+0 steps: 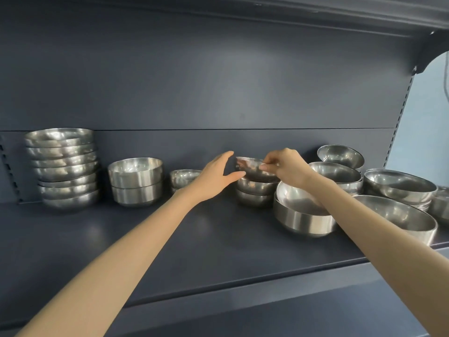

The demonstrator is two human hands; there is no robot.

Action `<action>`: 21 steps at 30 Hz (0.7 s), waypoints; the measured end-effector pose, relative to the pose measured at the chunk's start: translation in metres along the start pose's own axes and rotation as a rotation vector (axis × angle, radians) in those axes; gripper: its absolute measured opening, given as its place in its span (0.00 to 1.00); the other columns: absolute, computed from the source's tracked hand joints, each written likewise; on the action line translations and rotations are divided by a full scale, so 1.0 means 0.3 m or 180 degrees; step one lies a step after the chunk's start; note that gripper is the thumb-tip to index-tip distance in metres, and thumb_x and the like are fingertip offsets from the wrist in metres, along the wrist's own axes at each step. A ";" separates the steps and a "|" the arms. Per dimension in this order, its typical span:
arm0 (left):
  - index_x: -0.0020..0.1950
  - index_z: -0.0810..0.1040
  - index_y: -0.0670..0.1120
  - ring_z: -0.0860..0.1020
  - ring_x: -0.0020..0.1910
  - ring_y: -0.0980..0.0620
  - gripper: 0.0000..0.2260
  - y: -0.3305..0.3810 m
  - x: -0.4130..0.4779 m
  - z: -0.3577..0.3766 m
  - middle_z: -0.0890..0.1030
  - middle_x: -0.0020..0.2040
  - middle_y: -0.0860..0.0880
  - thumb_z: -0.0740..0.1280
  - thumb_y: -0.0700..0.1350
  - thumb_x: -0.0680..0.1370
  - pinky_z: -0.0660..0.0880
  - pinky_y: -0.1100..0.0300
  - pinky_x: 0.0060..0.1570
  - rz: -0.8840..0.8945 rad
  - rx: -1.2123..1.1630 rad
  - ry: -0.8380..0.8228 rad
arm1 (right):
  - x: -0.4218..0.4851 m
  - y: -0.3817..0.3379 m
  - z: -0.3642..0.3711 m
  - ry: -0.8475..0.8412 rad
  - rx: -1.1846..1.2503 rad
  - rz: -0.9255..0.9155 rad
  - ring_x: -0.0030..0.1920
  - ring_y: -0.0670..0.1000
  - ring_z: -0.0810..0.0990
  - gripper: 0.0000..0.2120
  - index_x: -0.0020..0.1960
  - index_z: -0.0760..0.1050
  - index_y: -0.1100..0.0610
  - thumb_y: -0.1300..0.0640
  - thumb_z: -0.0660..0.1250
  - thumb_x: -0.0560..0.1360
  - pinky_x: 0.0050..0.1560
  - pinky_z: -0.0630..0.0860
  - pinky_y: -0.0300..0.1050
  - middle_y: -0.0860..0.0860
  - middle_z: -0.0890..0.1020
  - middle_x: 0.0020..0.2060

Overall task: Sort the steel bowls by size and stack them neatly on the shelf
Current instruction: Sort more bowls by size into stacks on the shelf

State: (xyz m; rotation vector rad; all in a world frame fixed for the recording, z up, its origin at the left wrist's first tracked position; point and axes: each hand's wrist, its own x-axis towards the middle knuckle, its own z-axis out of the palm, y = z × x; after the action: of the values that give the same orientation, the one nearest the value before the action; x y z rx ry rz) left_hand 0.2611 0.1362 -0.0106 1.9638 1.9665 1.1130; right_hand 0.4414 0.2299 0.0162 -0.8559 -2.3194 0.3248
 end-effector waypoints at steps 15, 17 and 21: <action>0.78 0.54 0.43 0.72 0.64 0.56 0.45 -0.072 -0.019 -0.140 0.77 0.52 0.54 0.76 0.54 0.69 0.69 0.66 0.59 -0.0507 -0.1467 0.0158 | -0.013 -0.176 0.047 0.0152 0.0687 -0.0318 0.42 0.50 0.76 0.05 0.45 0.80 0.60 0.58 0.69 0.76 0.47 0.71 0.40 0.49 0.80 0.37; 0.77 0.55 0.42 0.72 0.59 0.58 0.42 -0.083 -0.031 -0.158 0.74 0.49 0.56 0.74 0.52 0.72 0.67 0.68 0.54 -0.0545 -0.1448 0.0254 | -0.009 -0.205 0.060 0.0108 0.0755 -0.0397 0.41 0.49 0.75 0.05 0.46 0.80 0.60 0.58 0.69 0.76 0.47 0.71 0.40 0.48 0.79 0.36; 0.72 0.66 0.45 0.72 0.50 0.62 0.32 -0.108 -0.050 -0.190 0.74 0.47 0.58 0.74 0.52 0.72 0.68 0.63 0.58 -0.0549 -0.1458 0.0482 | 0.002 -0.249 0.075 0.0102 0.0827 -0.0458 0.45 0.48 0.77 0.06 0.48 0.81 0.60 0.58 0.69 0.76 0.51 0.71 0.39 0.48 0.80 0.40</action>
State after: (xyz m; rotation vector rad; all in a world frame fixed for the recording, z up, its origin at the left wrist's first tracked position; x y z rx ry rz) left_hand 0.2039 0.1045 0.0055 1.4868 1.7062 1.5347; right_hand 0.3896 0.1736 0.0310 -0.5600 -2.2323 0.5316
